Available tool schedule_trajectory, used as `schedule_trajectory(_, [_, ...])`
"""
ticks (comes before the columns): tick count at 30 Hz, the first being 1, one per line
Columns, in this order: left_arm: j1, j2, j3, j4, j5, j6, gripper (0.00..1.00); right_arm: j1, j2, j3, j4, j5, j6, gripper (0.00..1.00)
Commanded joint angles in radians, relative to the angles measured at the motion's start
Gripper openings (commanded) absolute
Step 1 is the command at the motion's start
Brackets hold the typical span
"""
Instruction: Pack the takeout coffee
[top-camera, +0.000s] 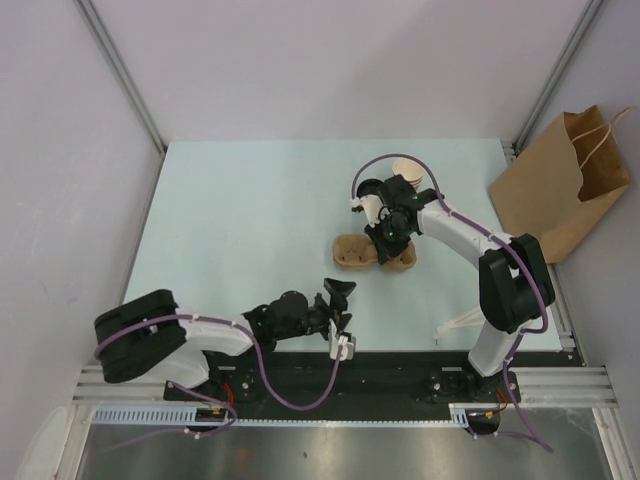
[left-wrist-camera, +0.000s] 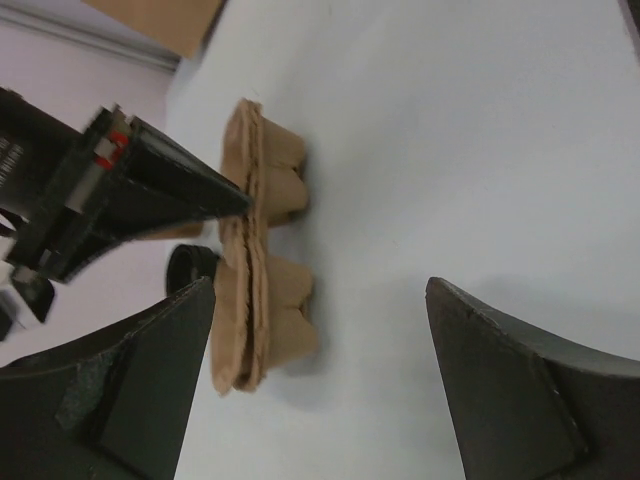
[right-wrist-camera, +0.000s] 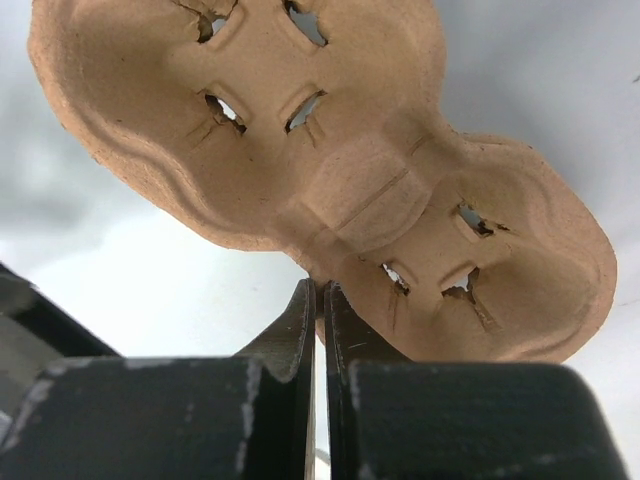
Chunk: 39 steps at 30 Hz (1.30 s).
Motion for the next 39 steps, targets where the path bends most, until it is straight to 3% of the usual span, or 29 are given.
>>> schedule_trajectory(1, [-0.035,0.096,0.039,0.371,0.006,0.12,0.92,0.006,-0.016,0.05,-0.037,-0.063,0.077,0.0])
schedule_trajectory(6, [-0.04,0.266,0.063,0.605,-0.046,0.183,0.93,0.006,-0.032,0.06,-0.044,-0.055,0.091,0.0])
schedule_trajectory(10, [-0.04,0.299,0.074,0.613,-0.052,0.173,0.9,0.003,-0.056,0.06,-0.043,-0.032,0.087,0.0])
schedule_trajectory(14, [-0.041,0.241,0.068,0.613,-0.109,0.121,0.79,0.004,-0.081,0.06,-0.032,0.014,0.079,0.0])
schedule_trajectory(17, [-0.032,0.106,0.063,0.521,-0.129,0.058,0.72,0.01,-0.099,0.06,-0.014,0.032,0.076,0.0])
schedule_trajectory(20, [0.008,-0.064,0.091,0.276,-0.125,-0.039,0.6,0.02,-0.107,0.06,-0.003,0.058,0.068,0.0])
schedule_trajectory(21, [0.041,-0.095,0.095,0.166,-0.108,-0.068,0.58,0.023,-0.11,0.06,-0.003,0.063,0.062,0.0])
schedule_trajectory(27, [0.147,-0.204,0.1,-0.075,0.006,-0.058,0.52,0.043,-0.114,0.057,0.012,0.094,0.058,0.0])
schedule_trajectory(31, [0.153,-0.172,0.132,-0.096,0.024,-0.062,0.49,0.053,-0.107,0.055,0.029,0.097,0.064,0.0])
schedule_trajectory(39, [0.14,0.029,0.122,0.134,0.037,0.057,0.51,0.064,-0.049,0.055,-0.006,0.051,0.061,0.0])
